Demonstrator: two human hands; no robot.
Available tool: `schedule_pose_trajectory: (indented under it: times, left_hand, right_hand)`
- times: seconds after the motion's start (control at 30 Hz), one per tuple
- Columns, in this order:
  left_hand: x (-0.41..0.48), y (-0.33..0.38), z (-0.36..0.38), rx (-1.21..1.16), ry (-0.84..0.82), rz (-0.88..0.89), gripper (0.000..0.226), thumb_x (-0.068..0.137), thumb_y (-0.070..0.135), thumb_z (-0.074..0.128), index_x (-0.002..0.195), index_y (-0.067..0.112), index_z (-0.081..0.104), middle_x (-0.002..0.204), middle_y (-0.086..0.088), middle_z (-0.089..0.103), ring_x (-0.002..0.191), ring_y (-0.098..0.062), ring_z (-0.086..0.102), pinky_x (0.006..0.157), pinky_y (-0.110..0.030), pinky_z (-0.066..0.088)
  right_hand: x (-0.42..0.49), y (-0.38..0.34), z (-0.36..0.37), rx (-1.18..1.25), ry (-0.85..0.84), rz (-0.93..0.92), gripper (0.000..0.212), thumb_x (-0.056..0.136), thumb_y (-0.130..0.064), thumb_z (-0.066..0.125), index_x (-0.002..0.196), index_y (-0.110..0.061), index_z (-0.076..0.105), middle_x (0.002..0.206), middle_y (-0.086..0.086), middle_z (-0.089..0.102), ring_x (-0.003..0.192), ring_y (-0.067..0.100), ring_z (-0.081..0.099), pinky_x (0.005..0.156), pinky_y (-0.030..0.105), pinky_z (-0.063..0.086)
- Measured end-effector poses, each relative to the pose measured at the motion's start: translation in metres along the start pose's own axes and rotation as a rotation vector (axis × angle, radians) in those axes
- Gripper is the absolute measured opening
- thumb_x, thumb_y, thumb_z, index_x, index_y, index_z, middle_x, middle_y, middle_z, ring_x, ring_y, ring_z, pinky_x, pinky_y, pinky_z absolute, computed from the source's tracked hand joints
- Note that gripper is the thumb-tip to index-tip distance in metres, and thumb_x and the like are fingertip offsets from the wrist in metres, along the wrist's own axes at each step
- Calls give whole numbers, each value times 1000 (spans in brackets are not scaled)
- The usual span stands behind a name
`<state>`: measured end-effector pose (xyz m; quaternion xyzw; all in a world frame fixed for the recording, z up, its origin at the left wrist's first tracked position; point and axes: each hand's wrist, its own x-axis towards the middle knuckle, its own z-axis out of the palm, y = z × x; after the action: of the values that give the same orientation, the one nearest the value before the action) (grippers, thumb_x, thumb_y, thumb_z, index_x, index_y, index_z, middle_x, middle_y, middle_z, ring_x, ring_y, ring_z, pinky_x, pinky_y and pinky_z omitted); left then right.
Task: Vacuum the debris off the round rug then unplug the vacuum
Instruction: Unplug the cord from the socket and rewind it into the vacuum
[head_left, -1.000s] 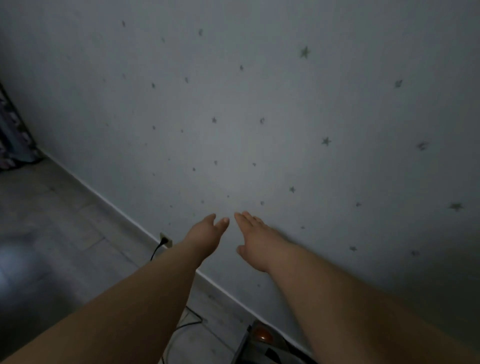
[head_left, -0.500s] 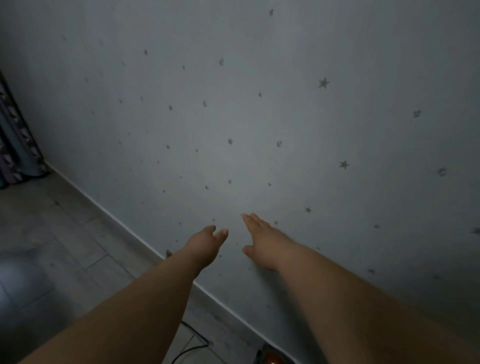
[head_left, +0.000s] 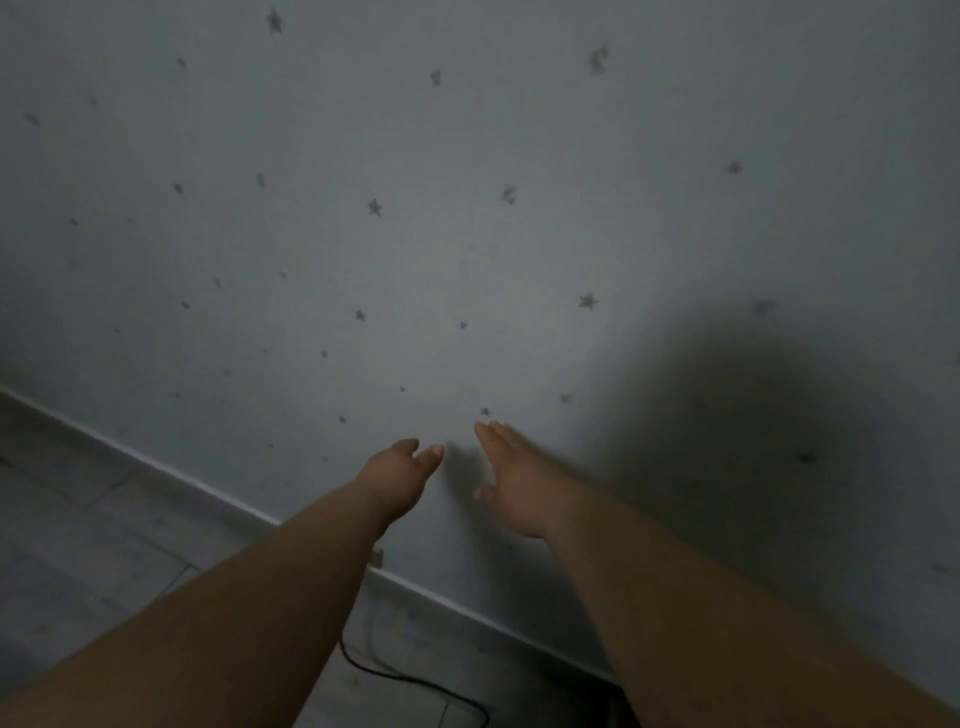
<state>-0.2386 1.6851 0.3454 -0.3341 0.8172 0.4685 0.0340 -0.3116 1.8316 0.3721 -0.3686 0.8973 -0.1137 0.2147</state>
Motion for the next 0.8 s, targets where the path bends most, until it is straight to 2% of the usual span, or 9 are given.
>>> schedule_pose_trajectory:
  times: [0.2,0.47,0.8]
  left_hand:
    - [42,-53,-27,-8,-50,-92,62,97,46,40,147,10,29,152,-13,31,138,-30,31,112,-38,27]
    - [65,-143,-30,-76,4,-291,59,97,43,43,146,11,32,152,-13,30,138,-29,31,112,-36,26]
    - [147,-247,18,-74,-103,-417,57,97,45,39,144,13,35,147,-15,37,133,-30,37,106,-36,32]
  right_hand:
    - [70,-32,36,26,-70,9,77,100,-26,50,157,-22,0,165,-2,-7,151,17,2,122,40,13]
    - [133,-38,122,71,-257,-24,76,100,-30,49,158,-22,-1,165,-2,-4,151,20,9,120,33,15]
    - [226,-31,235,99,-361,26,76,99,-28,52,158,-21,5,165,0,7,148,23,19,117,33,22]
